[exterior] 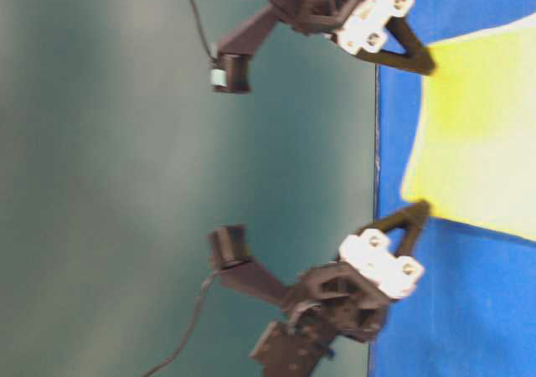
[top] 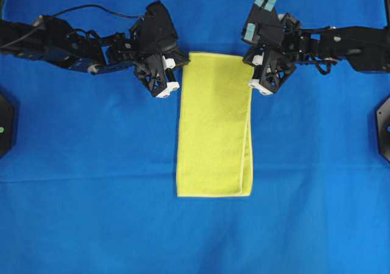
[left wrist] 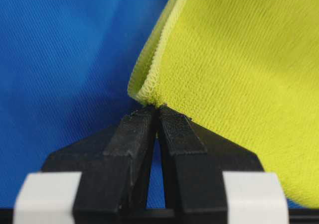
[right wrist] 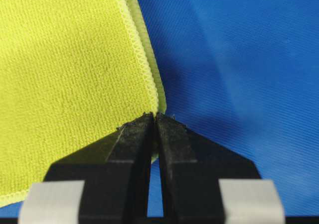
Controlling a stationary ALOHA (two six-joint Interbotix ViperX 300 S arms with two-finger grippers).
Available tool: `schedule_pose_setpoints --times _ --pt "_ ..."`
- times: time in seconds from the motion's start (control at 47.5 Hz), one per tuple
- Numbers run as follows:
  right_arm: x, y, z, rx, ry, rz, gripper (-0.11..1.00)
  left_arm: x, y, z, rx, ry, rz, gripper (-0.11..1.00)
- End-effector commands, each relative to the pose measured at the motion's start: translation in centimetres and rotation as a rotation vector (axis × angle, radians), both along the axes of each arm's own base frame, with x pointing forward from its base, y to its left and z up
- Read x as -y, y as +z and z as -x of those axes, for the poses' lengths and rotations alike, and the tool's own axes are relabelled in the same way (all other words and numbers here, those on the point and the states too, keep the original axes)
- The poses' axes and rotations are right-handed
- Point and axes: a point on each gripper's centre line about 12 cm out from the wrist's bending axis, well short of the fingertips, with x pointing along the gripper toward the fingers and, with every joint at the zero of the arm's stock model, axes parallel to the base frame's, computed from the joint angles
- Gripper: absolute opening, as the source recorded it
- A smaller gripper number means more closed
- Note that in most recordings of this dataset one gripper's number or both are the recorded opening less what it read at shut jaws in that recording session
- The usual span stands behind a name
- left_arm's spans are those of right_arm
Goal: Fold the yellow towel.
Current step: 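Grasp the strip's top corners with both grippers, then fold the top half down onto the bottom half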
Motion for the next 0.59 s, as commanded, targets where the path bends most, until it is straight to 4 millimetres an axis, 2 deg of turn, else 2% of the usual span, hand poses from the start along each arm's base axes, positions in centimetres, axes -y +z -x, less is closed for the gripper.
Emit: schedule_pose_setpoints --times 0.0,0.274,0.442,0.568 --pt "0.1 1.9 -0.1 0.047 0.005 0.027 0.03 -0.3 1.9 0.0 0.047 0.006 -0.016 0.02" --pt "-0.4 2.3 -0.1 0.051 0.011 0.027 0.03 0.7 2.3 0.0 0.049 -0.015 -0.014 0.02" --pt "-2.4 3.5 -0.3 0.066 0.055 0.028 0.03 3.2 3.6 0.2 0.069 -0.074 -0.02 0.01" --pt "-4.9 4.4 -0.5 0.068 0.108 0.022 0.03 5.9 4.3 0.5 0.069 -0.138 -0.016 0.01"
